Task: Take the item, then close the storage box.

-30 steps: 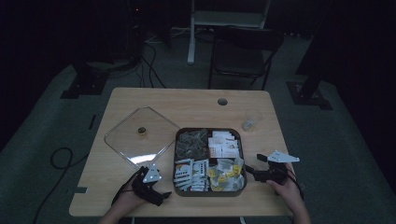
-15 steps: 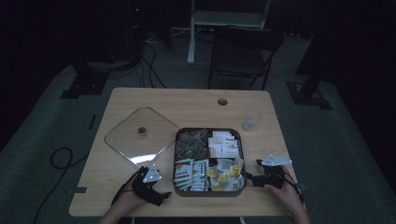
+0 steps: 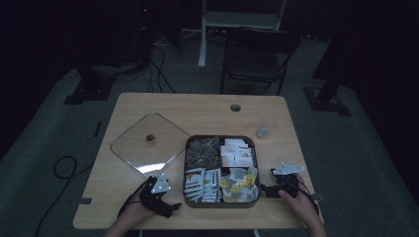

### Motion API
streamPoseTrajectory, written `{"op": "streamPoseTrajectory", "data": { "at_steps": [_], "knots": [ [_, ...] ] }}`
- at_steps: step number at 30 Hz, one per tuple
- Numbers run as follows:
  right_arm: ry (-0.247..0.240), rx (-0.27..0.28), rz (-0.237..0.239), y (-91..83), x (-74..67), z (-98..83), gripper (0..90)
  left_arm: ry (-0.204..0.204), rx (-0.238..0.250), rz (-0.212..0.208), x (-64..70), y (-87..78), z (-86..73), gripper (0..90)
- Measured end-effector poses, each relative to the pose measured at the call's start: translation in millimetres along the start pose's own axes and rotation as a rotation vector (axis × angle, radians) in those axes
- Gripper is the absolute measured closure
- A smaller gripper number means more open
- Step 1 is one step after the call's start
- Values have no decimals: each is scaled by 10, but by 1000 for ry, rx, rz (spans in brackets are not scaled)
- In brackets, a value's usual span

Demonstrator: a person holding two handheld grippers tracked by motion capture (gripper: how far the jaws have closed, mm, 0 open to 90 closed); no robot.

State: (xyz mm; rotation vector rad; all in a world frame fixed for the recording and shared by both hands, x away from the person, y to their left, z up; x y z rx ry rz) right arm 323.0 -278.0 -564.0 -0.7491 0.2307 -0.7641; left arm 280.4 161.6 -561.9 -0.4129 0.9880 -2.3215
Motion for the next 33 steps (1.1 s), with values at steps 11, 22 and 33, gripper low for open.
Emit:
{"op": "streamPoseTrajectory", "data": {
  "at_steps": [11, 22, 33],
  "knots": [
    [9, -2, -10, 7, 2, 4, 122, 0, 0, 0, 0, 0, 0, 14],
    [11, -2, -11, 8, 1, 5, 122, 1, -2, 1, 0, -1, 3, 14],
    [10, -2, -10, 8, 2, 5, 122, -46, 40, 45, -117, -102, 100, 20]
  ]
}}
Point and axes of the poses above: each handheld gripper's, and its own axes: y roughly forward along the jaws, z roughly out of its top, x roughly to its right, the point moved 2 cm from there along y, roughly forward along the jaws, and after that the axes turned 6 degrees about -y, right-handed, at the moved point
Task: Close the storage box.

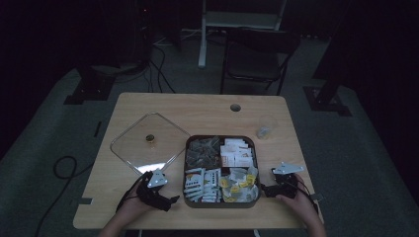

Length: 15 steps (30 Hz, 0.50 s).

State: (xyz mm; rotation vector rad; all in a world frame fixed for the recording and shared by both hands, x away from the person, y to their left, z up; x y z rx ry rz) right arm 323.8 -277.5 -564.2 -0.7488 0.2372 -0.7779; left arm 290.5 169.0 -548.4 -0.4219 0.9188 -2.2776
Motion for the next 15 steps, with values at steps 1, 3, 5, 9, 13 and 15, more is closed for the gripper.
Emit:
{"op": "streamPoseTrajectory", "data": {
  "at_steps": [1, 3, 5, 9, 13, 15],
  "knots": [
    [-1, 0, 0, 0, 0, 0, 122, -9, 5, 18, -50, -20, 19, 20],
    [0, -1, 0, -1, 0, 0, 122, -18, 9, 25, -75, -32, 26, 20],
    [0, -1, 0, -1, 0, 0, 122, -24, 15, 30, -100, -44, 33, 20],
    [-2, 0, 0, 0, 1, 0, 122, -69, 37, 90, -262, -95, 67, 21],
    [-1, 0, 0, 0, 1, 0, 122, -99, 46, 102, -345, -113, 112, 21],
    [-1, 0, 0, 0, 1, 0, 122, -111, 50, 114, -385, -114, 131, 21]
  ]
}}
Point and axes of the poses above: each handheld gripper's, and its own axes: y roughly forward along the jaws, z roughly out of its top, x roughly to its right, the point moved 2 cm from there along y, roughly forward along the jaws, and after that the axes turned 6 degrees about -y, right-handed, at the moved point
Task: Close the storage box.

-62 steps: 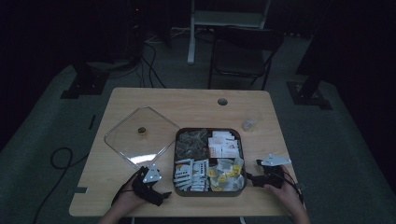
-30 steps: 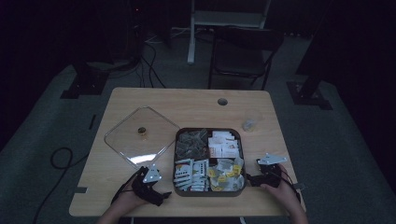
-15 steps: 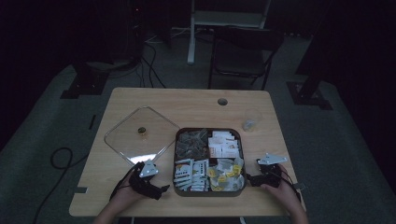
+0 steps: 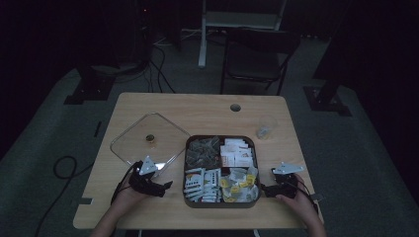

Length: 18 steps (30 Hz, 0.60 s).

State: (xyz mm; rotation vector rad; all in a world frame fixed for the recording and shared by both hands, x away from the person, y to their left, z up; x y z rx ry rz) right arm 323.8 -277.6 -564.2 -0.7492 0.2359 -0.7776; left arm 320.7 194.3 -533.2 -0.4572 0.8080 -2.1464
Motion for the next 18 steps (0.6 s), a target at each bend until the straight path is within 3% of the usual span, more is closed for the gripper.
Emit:
{"op": "streamPoseTrajectory", "data": {
  "at_steps": [4, 18],
  "knots": [
    [0, 0, 0, 0, 0, 0, 122, -22, 8, 33, -89, 17, 40, 21],
    [1, 0, 0, 0, 0, 0, 122, -100, 68, 89, -404, 61, 190, 41]
  ]
}}
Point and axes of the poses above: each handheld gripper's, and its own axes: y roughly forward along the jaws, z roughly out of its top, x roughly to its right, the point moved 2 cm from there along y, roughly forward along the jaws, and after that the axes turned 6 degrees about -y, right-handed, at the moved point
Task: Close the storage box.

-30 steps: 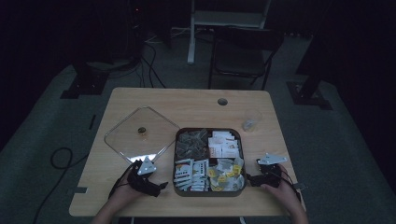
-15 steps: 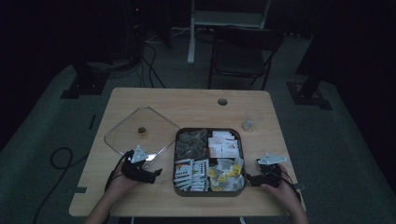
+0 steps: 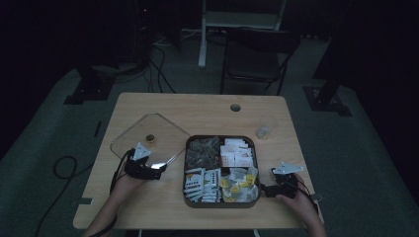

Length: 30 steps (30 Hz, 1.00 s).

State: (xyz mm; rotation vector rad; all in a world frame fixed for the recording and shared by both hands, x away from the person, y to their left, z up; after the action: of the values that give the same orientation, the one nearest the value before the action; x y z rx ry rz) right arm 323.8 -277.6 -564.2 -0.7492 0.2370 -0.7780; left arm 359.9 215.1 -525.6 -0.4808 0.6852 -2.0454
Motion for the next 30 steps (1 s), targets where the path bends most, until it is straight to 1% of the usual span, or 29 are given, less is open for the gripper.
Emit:
{"op": "streamPoseTrajectory", "data": {
  "at_steps": [1, 3, 7, 11, 16, 21, 24, 30],
  "knots": [
    [0, 0, 0, 0, 0, 0, 122, 1, 0, 12, -22, 8, 13, 41],
    [0, 0, 0, 0, 0, 0, 122, -12, 0, 15, -64, 30, 41, 41],
    [0, 0, 0, 0, 0, 0, 122, -23, 12, 31, -144, 71, 97, 41],
    [0, 0, 0, 0, 0, 0, 123, -56, 19, 26, -235, 121, 150, 41],
    [0, 0, 0, 0, 0, 0, 123, -73, 16, 61, -342, 209, 208, 41],
    [0, 0, 0, 0, 0, 0, 123, -97, 18, 71, -434, 301, 241, 41],
    [0, 0, 0, 0, 0, 0, 123, -111, 11, 81, -487, 358, 261, 41],
    [0, 0, 0, 0, 1, 0, 123, -140, -28, 95, -597, 481, 294, 42]
  ]
}}
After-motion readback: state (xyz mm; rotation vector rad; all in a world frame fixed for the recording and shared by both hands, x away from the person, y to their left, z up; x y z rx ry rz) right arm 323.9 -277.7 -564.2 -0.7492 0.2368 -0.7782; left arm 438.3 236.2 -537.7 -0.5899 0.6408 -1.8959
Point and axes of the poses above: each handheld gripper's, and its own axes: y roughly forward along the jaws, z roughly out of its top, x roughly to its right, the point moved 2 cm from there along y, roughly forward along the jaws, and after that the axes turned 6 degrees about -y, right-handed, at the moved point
